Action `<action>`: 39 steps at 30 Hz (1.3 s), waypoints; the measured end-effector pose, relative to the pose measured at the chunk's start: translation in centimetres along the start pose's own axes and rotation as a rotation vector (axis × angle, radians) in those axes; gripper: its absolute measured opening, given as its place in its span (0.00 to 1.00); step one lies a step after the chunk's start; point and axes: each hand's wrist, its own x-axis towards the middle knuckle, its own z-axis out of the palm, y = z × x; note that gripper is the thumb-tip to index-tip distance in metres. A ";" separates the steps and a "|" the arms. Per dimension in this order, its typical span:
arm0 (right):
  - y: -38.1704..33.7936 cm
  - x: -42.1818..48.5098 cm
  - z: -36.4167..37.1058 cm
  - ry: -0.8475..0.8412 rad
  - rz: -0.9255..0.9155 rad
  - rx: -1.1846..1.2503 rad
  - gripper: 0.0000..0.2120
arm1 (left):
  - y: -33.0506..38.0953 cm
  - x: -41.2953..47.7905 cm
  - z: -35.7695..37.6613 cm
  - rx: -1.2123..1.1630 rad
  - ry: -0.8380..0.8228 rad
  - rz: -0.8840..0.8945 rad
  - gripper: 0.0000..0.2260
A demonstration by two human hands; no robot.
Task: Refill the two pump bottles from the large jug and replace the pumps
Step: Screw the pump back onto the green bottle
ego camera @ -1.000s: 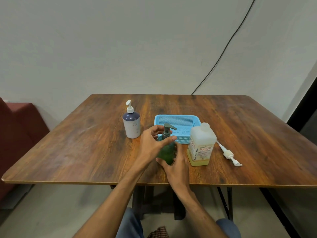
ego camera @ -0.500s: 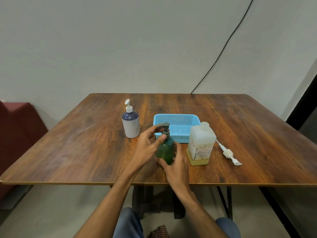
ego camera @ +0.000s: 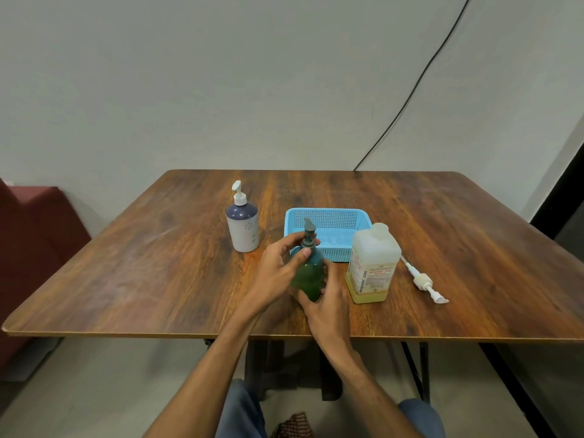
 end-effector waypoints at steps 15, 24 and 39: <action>0.1 0.1 0.1 0.028 -0.041 -0.059 0.36 | 0.7 -0.9 2.6 0.125 0.366 0.085 0.14; 0.2 0.1 0.0 0.010 -0.035 -0.043 0.38 | 0.1 -0.7 1.1 0.036 0.146 0.019 0.15; 0.2 0.2 0.0 -0.002 -0.024 -0.043 0.38 | 0.2 -0.5 2.3 -0.019 0.340 0.028 0.16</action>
